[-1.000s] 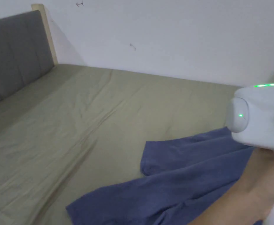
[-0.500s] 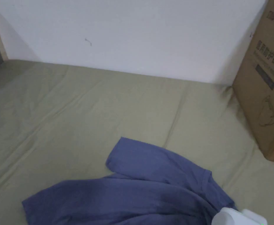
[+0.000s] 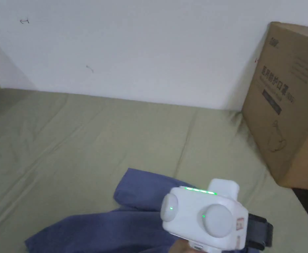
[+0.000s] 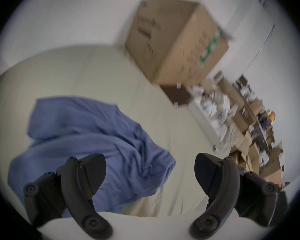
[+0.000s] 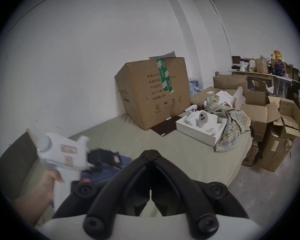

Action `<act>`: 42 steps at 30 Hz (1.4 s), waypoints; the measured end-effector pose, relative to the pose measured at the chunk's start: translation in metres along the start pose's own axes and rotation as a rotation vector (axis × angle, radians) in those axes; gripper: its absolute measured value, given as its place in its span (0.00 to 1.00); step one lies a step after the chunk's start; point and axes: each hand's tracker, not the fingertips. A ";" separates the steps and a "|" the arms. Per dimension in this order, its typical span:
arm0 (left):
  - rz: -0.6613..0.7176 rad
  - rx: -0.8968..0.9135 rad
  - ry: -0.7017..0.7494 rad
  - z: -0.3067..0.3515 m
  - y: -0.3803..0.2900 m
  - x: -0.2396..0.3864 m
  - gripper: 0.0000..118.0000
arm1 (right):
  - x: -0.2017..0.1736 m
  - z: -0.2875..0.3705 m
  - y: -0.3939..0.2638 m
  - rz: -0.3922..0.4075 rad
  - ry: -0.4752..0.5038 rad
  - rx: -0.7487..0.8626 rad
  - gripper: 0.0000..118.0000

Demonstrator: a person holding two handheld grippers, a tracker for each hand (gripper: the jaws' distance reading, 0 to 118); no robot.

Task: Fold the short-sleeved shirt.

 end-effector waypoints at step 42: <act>0.666 -0.343 0.543 0.054 -0.092 -0.386 1.00 | -0.153 -0.051 -0.077 0.207 0.264 -0.326 0.00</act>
